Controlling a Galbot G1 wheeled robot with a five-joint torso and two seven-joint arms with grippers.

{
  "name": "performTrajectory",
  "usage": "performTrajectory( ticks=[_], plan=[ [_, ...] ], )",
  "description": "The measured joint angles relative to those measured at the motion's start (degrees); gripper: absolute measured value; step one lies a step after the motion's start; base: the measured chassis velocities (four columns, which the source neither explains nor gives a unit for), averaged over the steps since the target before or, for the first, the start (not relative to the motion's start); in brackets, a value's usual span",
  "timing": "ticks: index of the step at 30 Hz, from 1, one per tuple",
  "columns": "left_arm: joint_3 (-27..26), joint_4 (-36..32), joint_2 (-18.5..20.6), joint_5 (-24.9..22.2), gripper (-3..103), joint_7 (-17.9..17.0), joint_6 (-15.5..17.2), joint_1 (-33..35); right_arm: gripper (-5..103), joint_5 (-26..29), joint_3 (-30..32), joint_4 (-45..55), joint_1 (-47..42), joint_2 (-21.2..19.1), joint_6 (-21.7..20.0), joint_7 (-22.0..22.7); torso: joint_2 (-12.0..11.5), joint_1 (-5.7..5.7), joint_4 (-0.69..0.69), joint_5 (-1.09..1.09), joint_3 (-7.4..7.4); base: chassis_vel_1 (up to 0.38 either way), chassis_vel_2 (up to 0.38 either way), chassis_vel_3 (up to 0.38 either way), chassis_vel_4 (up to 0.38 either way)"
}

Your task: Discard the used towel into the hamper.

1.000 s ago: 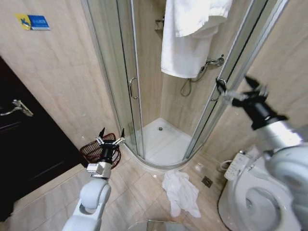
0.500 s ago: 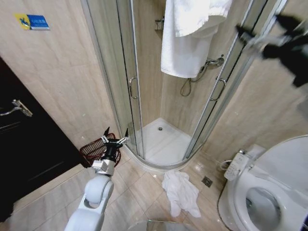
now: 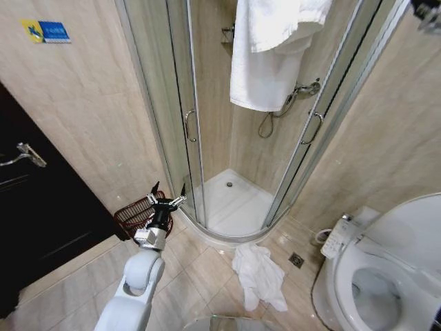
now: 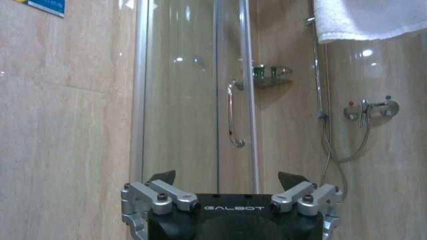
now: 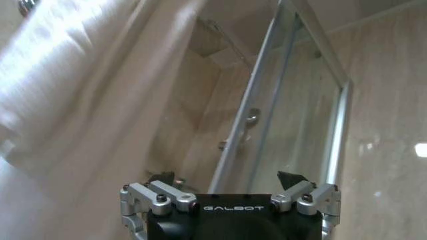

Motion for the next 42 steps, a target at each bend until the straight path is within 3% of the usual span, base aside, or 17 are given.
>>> performTrajectory(
  ticks=[2, 4, 6, 9, 12, 16, 20, 22, 24, 28, 30, 31, 34, 42],
  plan=[
    [-0.07, 0.41, -0.14, 0.07, 100, 0.05, -0.45, 0.11, 100, -6.68, -3.1, -2.89, 0.78, 1.61, 3.37, -1.33, -0.01, 0.0, -0.01, -0.01, -0.01, 0.0, 0.0, 0.0, 0.0],
    [-0.28, 0.42, -0.11, 0.05, 100, 0.09, -0.54, 0.14, 100, -11.16, -10.2, -6.23, 5.6, 4.29, 7.25, -1.73, -0.02, -0.01, -0.01, 0.03, -0.01, 0.0, 0.0, 0.0, 0.0],
    [-0.37, 0.43, -0.07, 0.04, 100, 0.09, -0.55, 0.13, 100, -11.56, -11.92, -7.12, 7.24, 5.16, 7.96, -1.68, -0.02, -0.01, 0.01, 0.03, -0.01, 0.0, 0.0, 0.0, 0.0],
    [-0.73, 0.37, 0.42, -0.2, 100, 0.05, -0.45, -0.03, 100, -12.4, -21.41, -12.67, 18.06, 10.33, 11.13, -1.07, -0.04, -0.01, 0.02, -0.03, -0.01, 0.0, 0.0, 0.0, 0.0],
    [-0.78, 0.34, 0.7, -0.26, 100, 0.02, -0.25, -0.22, 100, -12.72, -25.75, -14.95, 23.39, 12.7, 12.6, -0.99, -0.04, 0.0, 0.04, -0.01, 0.0, 0.0, 0.0, 0.0, 0.0],
    [-0.77, 0.35, 0.97, -0.48, 100, -0.1, 0.52, -0.68, 100, -7.43, -31.17, -13.03, 32.64, 15.75, 8.58, 2.34, -0.05, 0.0, 0.0, 0.0, -0.01, 0.0, 0.0, 0.0, 0.0],
    [-0.63, 0.72, 0.87, -0.55, 100, -0.19, 0.94, -1.23, 100, 2.57, -41.25, -5.8, 48.31, 20.23, 3.27, 10.26, -0.05, -0.03, 0.01, -0.07, -0.03, 0.0, 0.0, 0.0, 0.0],
    [-0.64, 0.73, 0.83, -0.57, 100, -0.22, 0.95, -1.22, 100, 4.04, -42.3, -4.82, 49.84, 20.82, 2.73, 11.51, -0.05, -0.03, 0.01, -0.06, -0.03, 0.0, 0.0, 0.0, 0.0],
    [-0.92, 0.73, 0.71, -0.61, 100, -0.25, 0.93, -0.93, 100, 10.65, -46.24, -1.47, 55.14, 23.02, 1.1, 17.22, -0.05, -0.04, 0.02, -0.04, -0.03, 0.0, 0.0, 0.0, 0.0],
    [-1.3, 0.72, 0.52, -0.65, 100, -0.26, 0.74, -0.54, 100, 16.27, -48.14, 0.34, 58.47, 24.28, -0.16, 20.6, -0.05, -0.03, 0.0, 0.0, -0.03, 0.0, 0.0, 0.0, 0.0],
    [-1.77, 0.67, 0.2, -0.73, 100, -0.27, 0.43, 0.08, 100, 23.4, -50.56, 1.29, 63.31, 26.61, -1.69, 25.61, -0.05, -0.04, 0.0, 0.0, -0.03, 0.0, 0.0, 0.0, 0.0],
    [-1.77, 0.67, 0.2, -0.73, 100, -0.27, 0.43, 0.08, 100, 23.4, -50.56, 1.29, 63.31, 26.61, -1.69, 25.61, -0.05, -0.04, 0.0, 0.0, -0.03, 0.0, 0.0, 0.0, 0.0],
    [-1.8, 0.37, 0.04, -0.93, 100, -0.28, 0.29, 0.07, 100, 28.15, -52.91, 0.43, 67.47, 28.97, -2.99, 31.41, -0.05, -0.04, 0.0, -0.01, -0.04, 0.0, 0.0, 0.0, 0.0],
    [-2.08, 0.09, 0.07, -1.53, 100, -0.29, 0.06, 0.08, 100, 27.45, -55.64, -2.56, 69.62, 31.1, -3.89, 36.93, -0.06, -0.03, 0.01, -0.01, -0.03, 0.0, 0.0, 0.0, 0.0]
  ],
)
